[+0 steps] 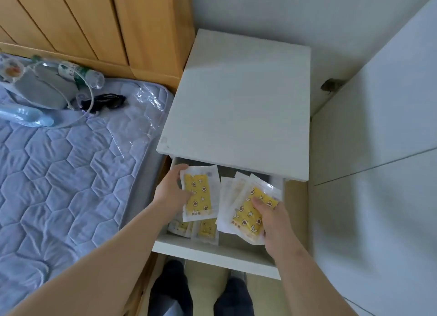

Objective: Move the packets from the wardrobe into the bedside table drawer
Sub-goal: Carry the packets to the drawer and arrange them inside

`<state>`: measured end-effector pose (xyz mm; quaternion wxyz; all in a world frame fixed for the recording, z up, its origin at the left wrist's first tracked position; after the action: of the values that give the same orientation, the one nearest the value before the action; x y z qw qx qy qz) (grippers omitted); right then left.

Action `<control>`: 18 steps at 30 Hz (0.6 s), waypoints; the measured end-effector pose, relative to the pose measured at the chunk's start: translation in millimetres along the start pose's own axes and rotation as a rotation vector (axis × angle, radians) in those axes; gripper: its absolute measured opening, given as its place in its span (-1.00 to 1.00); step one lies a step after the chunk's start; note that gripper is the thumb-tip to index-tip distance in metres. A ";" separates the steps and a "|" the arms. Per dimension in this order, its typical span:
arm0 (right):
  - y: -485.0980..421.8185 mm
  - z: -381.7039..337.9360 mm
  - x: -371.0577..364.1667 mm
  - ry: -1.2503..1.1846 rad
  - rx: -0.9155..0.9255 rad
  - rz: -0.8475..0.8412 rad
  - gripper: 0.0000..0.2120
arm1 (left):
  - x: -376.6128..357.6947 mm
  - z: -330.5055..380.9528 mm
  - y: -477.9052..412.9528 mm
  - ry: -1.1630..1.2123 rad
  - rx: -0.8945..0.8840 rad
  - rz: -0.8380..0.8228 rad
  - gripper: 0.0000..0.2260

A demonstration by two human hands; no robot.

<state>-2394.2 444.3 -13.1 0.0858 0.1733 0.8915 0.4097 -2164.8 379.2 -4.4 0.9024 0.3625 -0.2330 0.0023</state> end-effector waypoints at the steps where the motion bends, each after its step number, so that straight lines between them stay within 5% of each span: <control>1: -13.9 11.5 0.0 0.030 -0.016 0.015 -0.88 | -10.4 -8.7 -13.4 -0.010 0.020 -0.011 -0.42; 6: -84.8 77.2 0.0 0.156 -0.100 0.059 -0.94 | -64.3 -65.1 -78.9 -0.166 0.057 -0.070 -0.40; 13: -148.2 149.0 -0.4 0.142 -0.217 0.050 -0.89 | -128.7 -129.4 -127.1 -0.326 0.103 -0.207 -0.66; 18: -167.4 172.1 5.4 0.310 -0.192 0.065 -0.93 | -144.6 -140.5 -136.8 -0.530 -0.004 -0.224 -0.63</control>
<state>-2388.5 465.8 -252.3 -0.0495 0.1279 0.8448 0.5173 -2211.2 394.3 -243.1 0.8054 0.3721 -0.4192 -0.1928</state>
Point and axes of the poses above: each hand's wrist, its own y-axis away from the middle knuckle, its own x-axis out of the back of the hand, z = x × y, the point moved 7 cm from there along -y, towards the middle knuckle, and after that the axes turned 1 degree about x, right-handed, at the moved point
